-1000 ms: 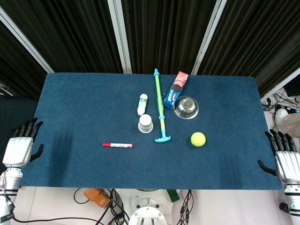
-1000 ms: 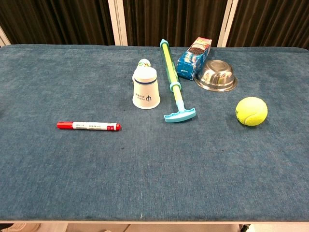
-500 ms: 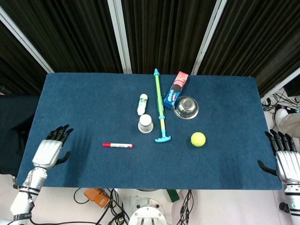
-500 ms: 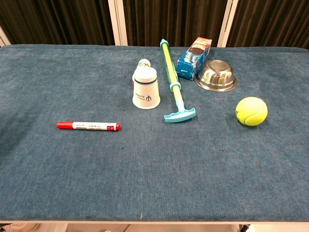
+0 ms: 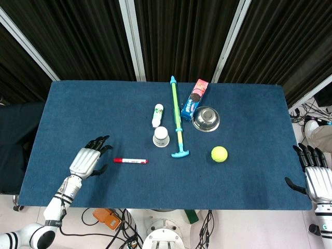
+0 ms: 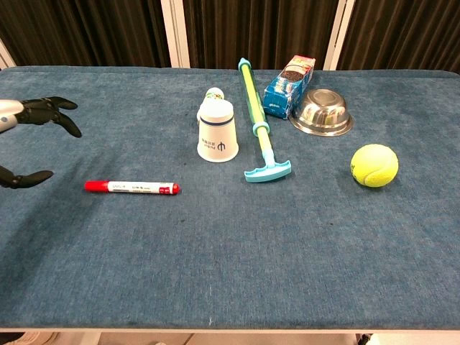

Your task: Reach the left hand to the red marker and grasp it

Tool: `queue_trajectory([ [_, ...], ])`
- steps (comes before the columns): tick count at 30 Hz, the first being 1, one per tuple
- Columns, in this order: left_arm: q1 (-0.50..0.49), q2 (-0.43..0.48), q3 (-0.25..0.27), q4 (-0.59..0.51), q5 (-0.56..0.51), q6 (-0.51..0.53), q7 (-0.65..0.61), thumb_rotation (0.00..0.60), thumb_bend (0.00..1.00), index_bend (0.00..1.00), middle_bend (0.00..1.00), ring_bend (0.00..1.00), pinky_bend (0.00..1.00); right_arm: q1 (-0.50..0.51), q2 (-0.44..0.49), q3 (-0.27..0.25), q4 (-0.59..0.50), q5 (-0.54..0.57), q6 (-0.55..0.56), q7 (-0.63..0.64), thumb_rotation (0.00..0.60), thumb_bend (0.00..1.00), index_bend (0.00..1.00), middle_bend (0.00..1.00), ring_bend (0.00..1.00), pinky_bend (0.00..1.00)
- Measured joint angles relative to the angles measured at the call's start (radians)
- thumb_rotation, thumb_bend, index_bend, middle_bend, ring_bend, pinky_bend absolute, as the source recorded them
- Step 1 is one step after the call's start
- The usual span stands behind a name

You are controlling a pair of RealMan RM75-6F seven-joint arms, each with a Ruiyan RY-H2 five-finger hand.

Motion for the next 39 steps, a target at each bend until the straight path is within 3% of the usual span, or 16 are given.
queue_trajectory([
  [15,-0.046,-0.105,-0.001,0.107,-0.029,-0.037,-0.073,0.6,0.27,0.32,0.0,0.0,0.15,0.002,-0.001,-0.001,-0.001,0.0,-0.003,-0.007,0.6,0.33,0.14,0.1,0.08,0.06],
  [39,-0.141,-0.227,-0.011,0.218,-0.082,-0.122,-0.054,0.6,0.31,0.4,0.0,0.0,0.15,0.007,-0.001,0.001,0.001,0.004,-0.011,-0.003,0.6,0.33,0.14,0.1,0.08,0.06],
])
